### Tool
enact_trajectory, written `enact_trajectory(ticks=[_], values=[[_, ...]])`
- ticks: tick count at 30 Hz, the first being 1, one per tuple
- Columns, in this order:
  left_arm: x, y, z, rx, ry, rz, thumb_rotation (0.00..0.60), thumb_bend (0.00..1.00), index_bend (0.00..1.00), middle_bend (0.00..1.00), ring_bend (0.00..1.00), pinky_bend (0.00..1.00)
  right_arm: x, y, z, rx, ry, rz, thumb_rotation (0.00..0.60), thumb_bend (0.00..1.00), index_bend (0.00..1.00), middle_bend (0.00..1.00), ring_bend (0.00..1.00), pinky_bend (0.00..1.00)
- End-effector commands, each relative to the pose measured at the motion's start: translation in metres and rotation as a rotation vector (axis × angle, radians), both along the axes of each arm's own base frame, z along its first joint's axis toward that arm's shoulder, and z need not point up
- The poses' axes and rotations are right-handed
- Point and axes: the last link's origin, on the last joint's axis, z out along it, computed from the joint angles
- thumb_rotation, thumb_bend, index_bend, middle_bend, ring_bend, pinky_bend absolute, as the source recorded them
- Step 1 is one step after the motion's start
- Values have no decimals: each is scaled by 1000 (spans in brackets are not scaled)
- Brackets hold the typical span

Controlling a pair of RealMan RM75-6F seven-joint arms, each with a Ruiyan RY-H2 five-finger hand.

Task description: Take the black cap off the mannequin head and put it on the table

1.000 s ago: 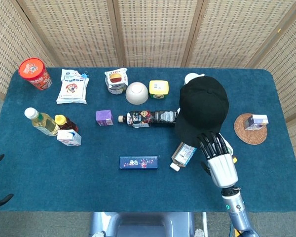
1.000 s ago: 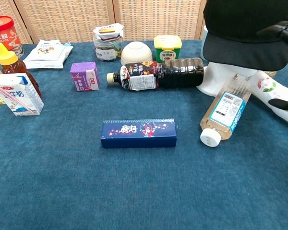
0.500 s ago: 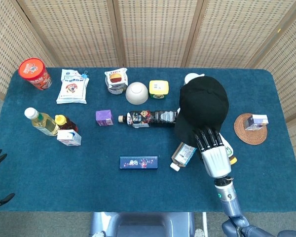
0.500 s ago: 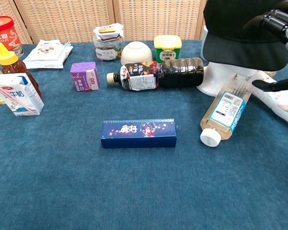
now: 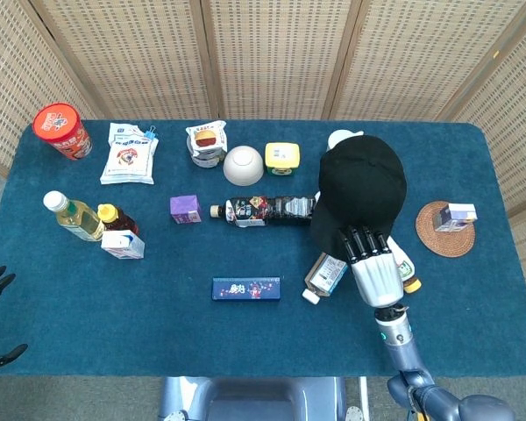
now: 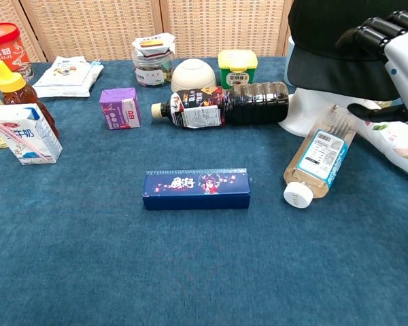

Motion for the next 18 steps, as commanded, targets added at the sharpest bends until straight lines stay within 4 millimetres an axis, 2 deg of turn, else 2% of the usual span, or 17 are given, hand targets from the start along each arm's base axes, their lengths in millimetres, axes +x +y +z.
enact_trajectory(ticks=[1, 11, 13, 18], values=[[0, 0, 0, -1, 0, 1, 600, 32, 0, 0, 0, 0, 1, -1, -2, -4, -7, 13, 600, 378, 337, 346, 345, 516], [0, 1, -2, -4, 0, 1, 600, 32, 0, 0, 0, 0, -3, -9, -5, 8, 17, 13, 600, 622, 378, 373, 370, 553], [0, 1, -2, -5, 1, 2, 600, 32, 0, 0, 0, 0, -3, -9, -5, 12, 10, 16, 600, 680, 396, 387, 384, 571], [0, 1, -3, -8, 3, 3, 600, 31, 0, 0, 0, 0, -3, -10, -3, 22, -13, 33, 600, 751, 466, 446, 448, 654]])
